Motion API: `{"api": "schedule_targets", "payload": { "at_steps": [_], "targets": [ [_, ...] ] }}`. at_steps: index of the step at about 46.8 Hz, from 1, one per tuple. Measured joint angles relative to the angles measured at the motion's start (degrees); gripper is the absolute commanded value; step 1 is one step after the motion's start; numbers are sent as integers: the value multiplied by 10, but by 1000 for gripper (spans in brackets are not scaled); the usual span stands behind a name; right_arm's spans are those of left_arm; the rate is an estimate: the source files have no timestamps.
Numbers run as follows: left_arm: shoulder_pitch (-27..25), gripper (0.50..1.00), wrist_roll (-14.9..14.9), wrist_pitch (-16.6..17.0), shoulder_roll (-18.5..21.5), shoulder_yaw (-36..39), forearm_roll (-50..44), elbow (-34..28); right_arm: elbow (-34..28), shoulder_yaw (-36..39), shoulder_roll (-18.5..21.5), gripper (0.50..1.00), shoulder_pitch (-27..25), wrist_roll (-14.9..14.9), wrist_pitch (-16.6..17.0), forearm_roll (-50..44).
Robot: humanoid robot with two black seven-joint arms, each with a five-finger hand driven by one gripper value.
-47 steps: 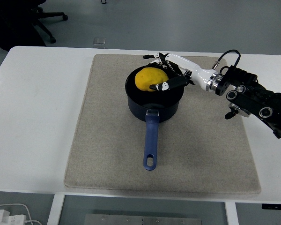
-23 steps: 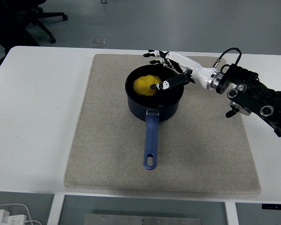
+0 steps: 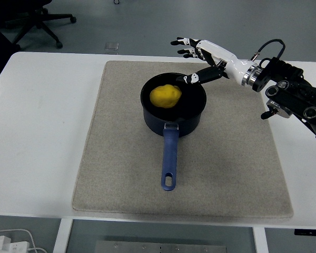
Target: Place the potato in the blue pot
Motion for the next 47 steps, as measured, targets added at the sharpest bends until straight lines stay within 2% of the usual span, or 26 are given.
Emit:
{"api": "schedule_targets", "payload": {
  "at_steps": [4,14,18,26,29,33,40,47],
  "targets": [
    [0,996,0,0,0,0,0,0,-3,22,0,926,-3,0,2,40],
    [0,996,0,0,0,0,0,0,-22,23,-2,926,-1,-9,2,162],
    [0,996,0,0,0,0,0,0,-38,23,-2,924,-1,-44,2,184],
    [0,996,0,0,0,0,0,0,-63,26,-1,926,-11,-173,13,299],
    [0,996,0,0,0,0,0,0,-66,25,-2,926,-13,-201,24,358],
    [0,996,0,0,0,0,0,-1,-70,23,-7,930,-14,-217,30,417],
    [0,996,0,0,0,0,0,0,-75,27,-27,930,-13,-230,42,448],
    [0,996,0,0,0,0,0,0,-83,27,-36,930,-12,-252,45,526]
  ]
}}
